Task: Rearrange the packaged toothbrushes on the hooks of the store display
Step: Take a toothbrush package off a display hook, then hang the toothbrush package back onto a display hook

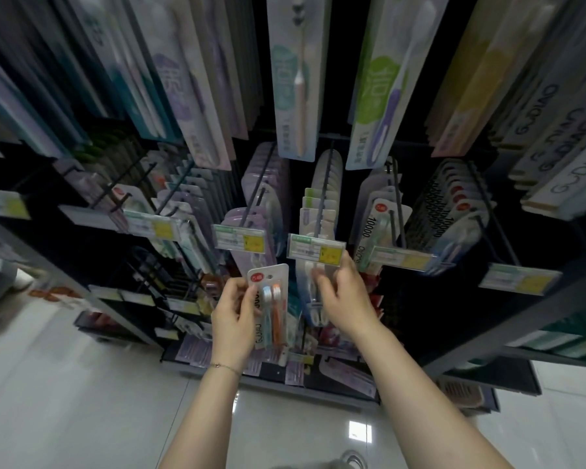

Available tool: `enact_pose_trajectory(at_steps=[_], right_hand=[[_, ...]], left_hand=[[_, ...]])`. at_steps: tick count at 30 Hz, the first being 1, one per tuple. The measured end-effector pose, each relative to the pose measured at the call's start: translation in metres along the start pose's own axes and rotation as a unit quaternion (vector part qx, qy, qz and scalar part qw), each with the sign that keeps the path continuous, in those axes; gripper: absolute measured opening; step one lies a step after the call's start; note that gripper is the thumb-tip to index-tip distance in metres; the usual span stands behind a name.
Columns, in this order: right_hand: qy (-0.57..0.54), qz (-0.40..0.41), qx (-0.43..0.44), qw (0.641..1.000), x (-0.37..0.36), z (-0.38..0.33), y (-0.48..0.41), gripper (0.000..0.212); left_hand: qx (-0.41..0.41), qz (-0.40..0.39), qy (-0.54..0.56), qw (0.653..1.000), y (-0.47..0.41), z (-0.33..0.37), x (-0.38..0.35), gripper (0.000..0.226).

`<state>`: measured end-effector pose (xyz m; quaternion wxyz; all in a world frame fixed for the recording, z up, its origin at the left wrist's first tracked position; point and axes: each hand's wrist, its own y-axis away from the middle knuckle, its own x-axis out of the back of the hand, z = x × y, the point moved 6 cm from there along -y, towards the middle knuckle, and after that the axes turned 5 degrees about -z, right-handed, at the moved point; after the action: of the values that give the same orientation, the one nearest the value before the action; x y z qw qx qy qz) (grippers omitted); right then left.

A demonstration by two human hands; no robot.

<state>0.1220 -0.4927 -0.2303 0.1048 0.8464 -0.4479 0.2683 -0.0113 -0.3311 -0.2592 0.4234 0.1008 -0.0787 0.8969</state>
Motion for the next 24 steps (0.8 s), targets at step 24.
enact_pose_trajectory(at_steps=[24], right_hand=[[-0.016, 0.047, -0.048, 0.998, 0.004, 0.006, -0.012, 0.045]], left_hand=[[-0.023, -0.041, 0.012, 0.999, 0.002, 0.012, -0.016, 0.011]])
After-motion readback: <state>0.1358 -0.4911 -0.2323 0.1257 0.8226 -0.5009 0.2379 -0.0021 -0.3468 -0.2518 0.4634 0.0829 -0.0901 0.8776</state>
